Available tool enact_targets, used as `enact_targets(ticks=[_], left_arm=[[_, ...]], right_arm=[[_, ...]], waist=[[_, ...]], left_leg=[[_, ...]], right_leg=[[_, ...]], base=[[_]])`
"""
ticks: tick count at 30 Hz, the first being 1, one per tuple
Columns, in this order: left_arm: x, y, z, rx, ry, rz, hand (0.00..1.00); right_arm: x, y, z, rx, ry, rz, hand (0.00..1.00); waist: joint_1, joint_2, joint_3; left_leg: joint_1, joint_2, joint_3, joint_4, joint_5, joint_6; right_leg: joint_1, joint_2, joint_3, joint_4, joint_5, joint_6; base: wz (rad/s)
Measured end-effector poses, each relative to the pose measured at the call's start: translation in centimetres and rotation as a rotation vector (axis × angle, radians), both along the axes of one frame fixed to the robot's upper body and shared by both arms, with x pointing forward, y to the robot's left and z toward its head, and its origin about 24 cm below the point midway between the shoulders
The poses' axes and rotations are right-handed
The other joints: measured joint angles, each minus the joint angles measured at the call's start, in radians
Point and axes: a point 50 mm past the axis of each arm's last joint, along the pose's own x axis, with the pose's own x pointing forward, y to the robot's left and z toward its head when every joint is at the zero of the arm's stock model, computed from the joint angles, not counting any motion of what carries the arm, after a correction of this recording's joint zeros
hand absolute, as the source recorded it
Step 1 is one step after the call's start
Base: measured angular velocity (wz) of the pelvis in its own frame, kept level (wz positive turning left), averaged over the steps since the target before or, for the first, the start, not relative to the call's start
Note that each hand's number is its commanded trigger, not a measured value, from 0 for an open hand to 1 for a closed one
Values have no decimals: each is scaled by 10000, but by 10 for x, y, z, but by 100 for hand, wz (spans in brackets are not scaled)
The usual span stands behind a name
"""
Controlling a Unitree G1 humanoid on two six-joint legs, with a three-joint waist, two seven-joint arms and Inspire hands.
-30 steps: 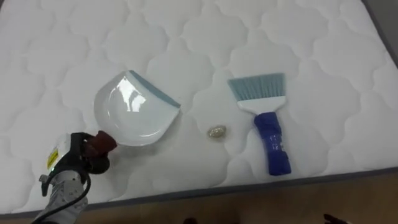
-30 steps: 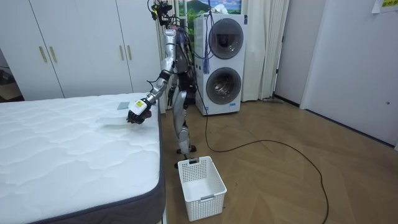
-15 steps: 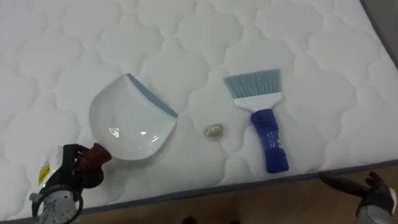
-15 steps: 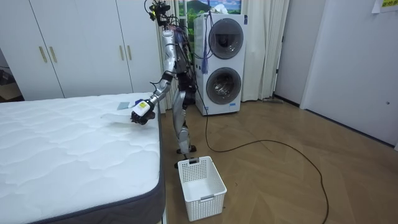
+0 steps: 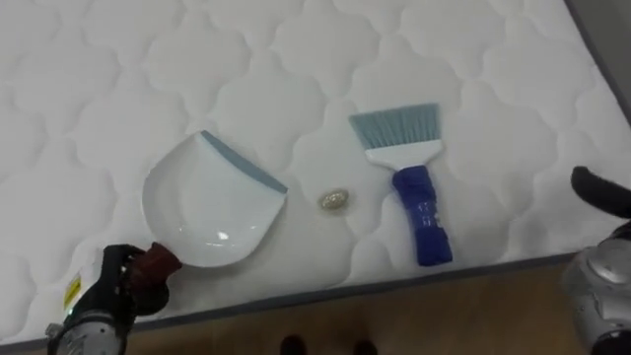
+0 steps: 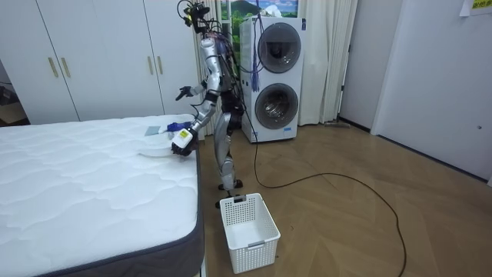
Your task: Clean bed
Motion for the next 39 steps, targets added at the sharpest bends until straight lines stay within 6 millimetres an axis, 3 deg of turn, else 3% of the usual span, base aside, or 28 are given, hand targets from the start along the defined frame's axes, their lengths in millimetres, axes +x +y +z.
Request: enact_targets(ticks=[5, 10, 13, 18, 27, 39], left_arm=[[0, -5, -4, -464, 450, -381, 100], [-2, -7, -7, -864, 844, -615, 100], [-3, -9, -8, -1049, 1069, -799, 100], [-3, -16, -12, -1410, 1422, -1177, 100], [-1, -19, -11, -1541, 1543, -1474, 100], [2, -22, -11, -1500, 1621, -1728, 100]], right_arm=[[10, 10, 21, -1115, -738, 201, 0], [14, 22, 23, -1753, -758, 812, 0], [16, 30, 22, -1884, -782, 1232, 0], [18, 45, 6, -1936, -24, 2311, 0], [14, 58, -24, -1760, 1470, 3624, 0], [6, 64, -38, -1650, 2160, 4395, 0]], waist=[[225, -2, -2], [351, 6, 2], [408, 91, 55], [546, 369, 133], [732, 383, 125], [704, 368, 125]], left_leg=[[1, 0, 21, -16, 0, 0], [9, 5, -17, 17, 0, 0], [-19, 14, -86, 18, -9, 7], [-20, 24, -52, 33, -15, 20], [-77, 3, -48, -138, -1, 15], [-86, 9, 3, -74, 10, 37]], right_leg=[[1, -11, -41, 42, 0, -1], [74, -29, -129, 9, 0, -1], [94, -18, -250, -24, 6, -11], [140, 2, -234, -177, 5, -8], [83, -69, -295, -197, 2, -4], [88, -87, -307, -182, 2, -1]], base=[[1], [4], [9], [-1], [4], [0]])
